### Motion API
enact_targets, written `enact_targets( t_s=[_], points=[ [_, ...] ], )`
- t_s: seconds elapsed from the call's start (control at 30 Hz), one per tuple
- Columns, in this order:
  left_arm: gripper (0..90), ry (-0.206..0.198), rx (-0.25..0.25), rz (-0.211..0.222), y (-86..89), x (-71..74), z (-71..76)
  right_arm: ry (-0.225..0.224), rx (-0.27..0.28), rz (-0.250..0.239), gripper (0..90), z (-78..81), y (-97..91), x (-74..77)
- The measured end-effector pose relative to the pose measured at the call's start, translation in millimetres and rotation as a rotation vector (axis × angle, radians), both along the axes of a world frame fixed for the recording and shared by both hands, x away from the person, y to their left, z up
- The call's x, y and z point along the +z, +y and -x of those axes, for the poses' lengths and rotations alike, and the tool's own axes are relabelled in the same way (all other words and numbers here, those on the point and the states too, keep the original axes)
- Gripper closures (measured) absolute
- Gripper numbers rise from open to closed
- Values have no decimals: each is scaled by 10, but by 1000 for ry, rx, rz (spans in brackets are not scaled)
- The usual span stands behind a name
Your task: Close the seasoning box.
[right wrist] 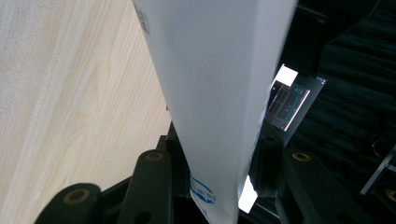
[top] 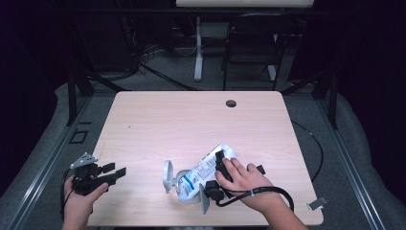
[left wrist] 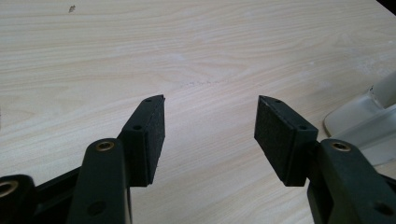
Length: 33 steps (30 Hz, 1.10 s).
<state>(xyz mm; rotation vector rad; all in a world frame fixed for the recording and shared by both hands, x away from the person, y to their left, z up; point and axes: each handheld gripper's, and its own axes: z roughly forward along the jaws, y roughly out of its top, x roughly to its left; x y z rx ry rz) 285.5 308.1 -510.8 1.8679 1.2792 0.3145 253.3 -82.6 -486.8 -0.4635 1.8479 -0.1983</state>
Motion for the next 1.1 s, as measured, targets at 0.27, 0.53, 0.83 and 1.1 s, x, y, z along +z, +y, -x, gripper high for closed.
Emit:
enact_targets(
  t_s=[0.27, 0.53, 0.83, 1.1],
  points=[
    [437, 2, 1, -1, 3, -3, -2, 14, -9, -21, 681, 1, -15, -8],
    [436, 0, 3, 2, 5, -11, -4, 31, -14, -42, 691, 0, -25, -12],
    [435, 4, 5, -1, 9, -15, -6, 74, -34, -85, 695, -3, -44, -2],
    [435, 8, 3, -5, 7, -17, -7, 104, -45, -128, 695, 1, -69, -20]
  ],
)
